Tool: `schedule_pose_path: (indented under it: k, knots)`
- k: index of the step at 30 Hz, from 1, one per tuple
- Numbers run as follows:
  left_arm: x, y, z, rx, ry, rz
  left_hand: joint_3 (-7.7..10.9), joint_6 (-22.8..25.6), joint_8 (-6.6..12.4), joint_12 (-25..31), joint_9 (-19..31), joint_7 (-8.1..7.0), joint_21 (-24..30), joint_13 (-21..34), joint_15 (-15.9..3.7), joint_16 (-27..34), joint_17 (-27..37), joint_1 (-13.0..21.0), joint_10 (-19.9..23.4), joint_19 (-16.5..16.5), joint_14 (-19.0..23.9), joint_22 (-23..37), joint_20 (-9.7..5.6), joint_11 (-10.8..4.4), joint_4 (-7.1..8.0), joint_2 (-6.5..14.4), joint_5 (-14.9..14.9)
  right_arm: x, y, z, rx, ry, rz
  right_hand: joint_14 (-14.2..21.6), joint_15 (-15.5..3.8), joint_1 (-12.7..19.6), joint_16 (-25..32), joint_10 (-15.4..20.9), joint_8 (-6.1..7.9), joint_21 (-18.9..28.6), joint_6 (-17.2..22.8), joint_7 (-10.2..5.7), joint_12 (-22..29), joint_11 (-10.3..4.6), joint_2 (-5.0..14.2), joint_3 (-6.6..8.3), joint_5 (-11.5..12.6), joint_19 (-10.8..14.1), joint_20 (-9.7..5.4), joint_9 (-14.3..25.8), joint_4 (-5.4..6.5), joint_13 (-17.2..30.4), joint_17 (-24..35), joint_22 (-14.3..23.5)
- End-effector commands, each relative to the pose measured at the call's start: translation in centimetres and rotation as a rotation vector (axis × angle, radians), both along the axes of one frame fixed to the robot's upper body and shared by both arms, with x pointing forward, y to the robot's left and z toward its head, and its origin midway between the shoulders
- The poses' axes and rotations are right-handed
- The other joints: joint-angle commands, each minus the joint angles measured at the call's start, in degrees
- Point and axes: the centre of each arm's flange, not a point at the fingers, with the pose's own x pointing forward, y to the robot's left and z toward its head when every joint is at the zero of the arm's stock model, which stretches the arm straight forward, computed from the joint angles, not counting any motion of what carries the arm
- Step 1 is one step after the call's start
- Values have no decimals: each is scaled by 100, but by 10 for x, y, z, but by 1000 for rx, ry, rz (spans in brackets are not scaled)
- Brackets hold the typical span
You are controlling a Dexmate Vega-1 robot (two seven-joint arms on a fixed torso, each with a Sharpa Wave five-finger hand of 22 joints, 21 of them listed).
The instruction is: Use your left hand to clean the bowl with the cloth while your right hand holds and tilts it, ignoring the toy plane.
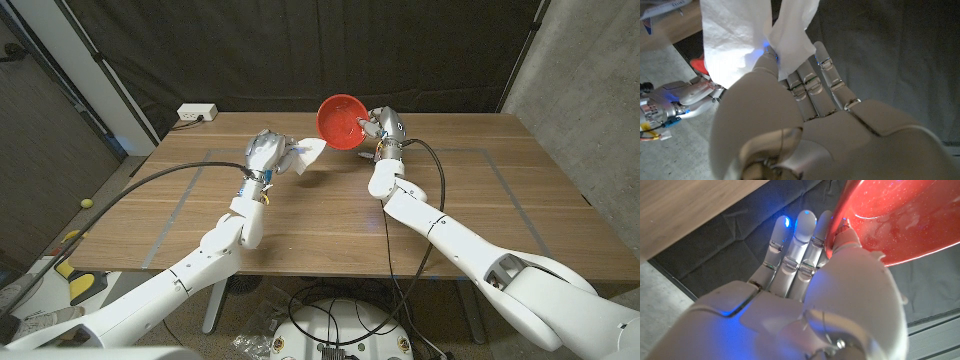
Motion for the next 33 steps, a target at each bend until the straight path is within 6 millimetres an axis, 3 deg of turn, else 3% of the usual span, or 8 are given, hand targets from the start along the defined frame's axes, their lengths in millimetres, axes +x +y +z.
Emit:
schedule_pose_path:
  k: [1,17,33]
  knots:
    - [-13,16,-5,-130,-181,-104,50,130,52,53,34,125,45,56,-101,-12,51,60,152,-19,51,19,-53,-109,13,-30,55,8,-25,-5,121,63,110,39,-111,153,-18,-2,-11,-1,20,-25,-6,7,120,-41,20,-51,-800,23,0,42,7,23]
    - [-9,27,-1,-254,-289,-231,55,126,45,137,68,136,111,192,-107,-57,150,58,130,-56,74,17,-101,-136,43,-65,97,18,-53,-8,69,91,371,-14,-112,200,-37,-70,-8,53,2,-14,-30,41,148,-75,15,-167,-819,93,-2,148,55,67]
    - [22,28,16,-388,-161,-385,60,160,19,200,41,122,157,307,-107,-130,214,70,130,-94,55,3,-108,-139,55,-109,134,5,-30,2,-59,85,514,-87,-115,248,-107,-90,-21,53,-5,2,-69,73,186,-117,-6,-239,-816,122,7,198,-14,64]
